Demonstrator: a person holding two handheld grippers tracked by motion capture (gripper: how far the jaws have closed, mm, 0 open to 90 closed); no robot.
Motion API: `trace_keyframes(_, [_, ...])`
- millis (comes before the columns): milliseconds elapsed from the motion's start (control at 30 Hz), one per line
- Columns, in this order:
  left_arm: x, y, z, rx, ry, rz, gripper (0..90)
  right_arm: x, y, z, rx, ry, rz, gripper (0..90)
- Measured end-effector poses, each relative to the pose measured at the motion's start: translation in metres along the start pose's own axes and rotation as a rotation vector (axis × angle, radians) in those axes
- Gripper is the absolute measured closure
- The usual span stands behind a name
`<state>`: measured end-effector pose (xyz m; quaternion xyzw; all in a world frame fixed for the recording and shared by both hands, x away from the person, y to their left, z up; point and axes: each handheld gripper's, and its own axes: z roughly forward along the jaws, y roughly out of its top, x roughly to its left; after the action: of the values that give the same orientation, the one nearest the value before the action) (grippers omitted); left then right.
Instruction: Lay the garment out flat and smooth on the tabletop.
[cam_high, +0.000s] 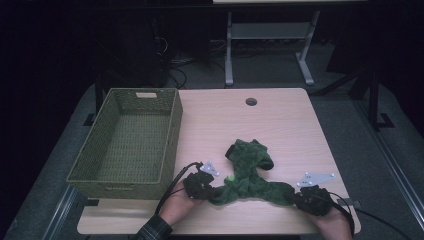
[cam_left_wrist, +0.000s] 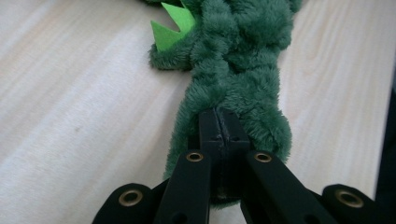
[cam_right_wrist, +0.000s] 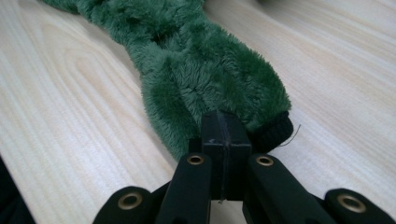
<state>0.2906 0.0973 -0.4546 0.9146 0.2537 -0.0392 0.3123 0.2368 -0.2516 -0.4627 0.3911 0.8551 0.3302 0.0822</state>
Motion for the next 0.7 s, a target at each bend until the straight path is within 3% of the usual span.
trace_keyframes(100, [-0.001,0.004,-0.005,-0.023,-0.011,0.000,83.0,0.000,0.002,-0.002,-0.020,0.016,0.010,83.4])
trace_keyframes(233, [0.000,0.015,-0.013,-0.067,0.011,0.014,75.0,-0.002,0.008,-0.006,-0.068,0.029,0.018,76.6])
trace_keyframes(433, [0.009,0.038,-0.020,-0.143,0.060,0.005,63.4,-0.012,0.027,-0.001,-0.103,0.024,0.027,68.4])
trace_keyframes(700, [0.029,0.063,-0.021,-0.187,0.111,0.018,49.0,-0.029,0.046,0.006,-0.134,0.026,0.055,62.7])
